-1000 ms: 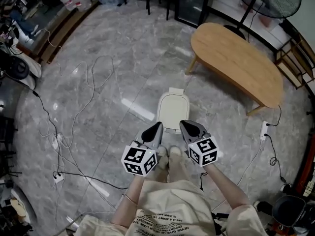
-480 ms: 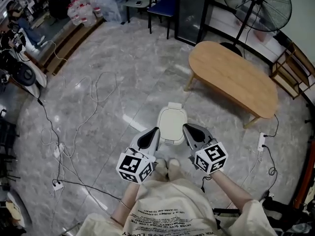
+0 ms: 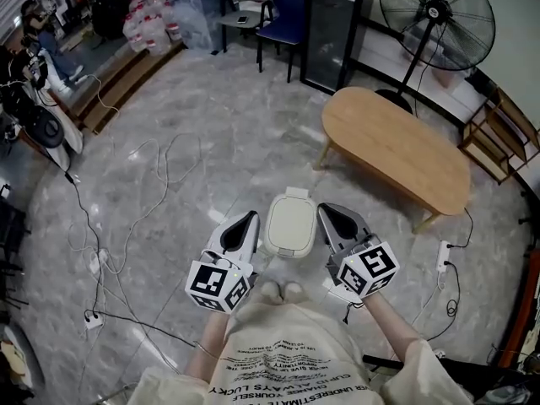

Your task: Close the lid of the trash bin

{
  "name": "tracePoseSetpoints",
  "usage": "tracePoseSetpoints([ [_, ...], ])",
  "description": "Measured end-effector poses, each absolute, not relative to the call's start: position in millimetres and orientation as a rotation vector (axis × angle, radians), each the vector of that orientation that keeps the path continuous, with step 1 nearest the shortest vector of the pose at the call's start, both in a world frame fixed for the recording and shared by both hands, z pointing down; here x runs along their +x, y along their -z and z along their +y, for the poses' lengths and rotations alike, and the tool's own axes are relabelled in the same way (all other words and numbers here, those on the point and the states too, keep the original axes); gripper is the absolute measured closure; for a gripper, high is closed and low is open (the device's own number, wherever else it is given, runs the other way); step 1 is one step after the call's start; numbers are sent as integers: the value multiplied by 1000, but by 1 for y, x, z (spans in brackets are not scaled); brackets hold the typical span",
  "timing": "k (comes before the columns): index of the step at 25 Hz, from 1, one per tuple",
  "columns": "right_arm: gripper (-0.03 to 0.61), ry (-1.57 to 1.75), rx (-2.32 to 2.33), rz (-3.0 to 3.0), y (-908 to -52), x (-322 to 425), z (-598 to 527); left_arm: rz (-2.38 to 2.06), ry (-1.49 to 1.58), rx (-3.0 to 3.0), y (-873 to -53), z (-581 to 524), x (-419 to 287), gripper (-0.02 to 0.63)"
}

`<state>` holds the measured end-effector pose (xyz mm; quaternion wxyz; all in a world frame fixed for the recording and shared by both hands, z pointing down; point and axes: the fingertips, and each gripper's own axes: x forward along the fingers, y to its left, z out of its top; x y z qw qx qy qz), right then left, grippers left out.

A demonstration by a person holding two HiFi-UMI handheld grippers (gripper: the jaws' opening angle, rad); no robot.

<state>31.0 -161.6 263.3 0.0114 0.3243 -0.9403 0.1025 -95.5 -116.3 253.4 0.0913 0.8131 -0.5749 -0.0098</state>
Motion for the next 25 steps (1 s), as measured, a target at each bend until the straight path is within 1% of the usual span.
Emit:
tracePoseSetpoints([
  [11, 574, -300, 1164, -2988, -239, 60, -177, -1798, 90, 2406, -236, -121, -114, 591],
  [16, 575, -321, 1254, -2965, -236, 74, -181, -1821, 72, 2405, -236, -124, -119, 591],
  [25, 575, -246, 1287, -2950, -233, 80, -189, -1828, 48, 2402, -239, -130, -119, 591],
])
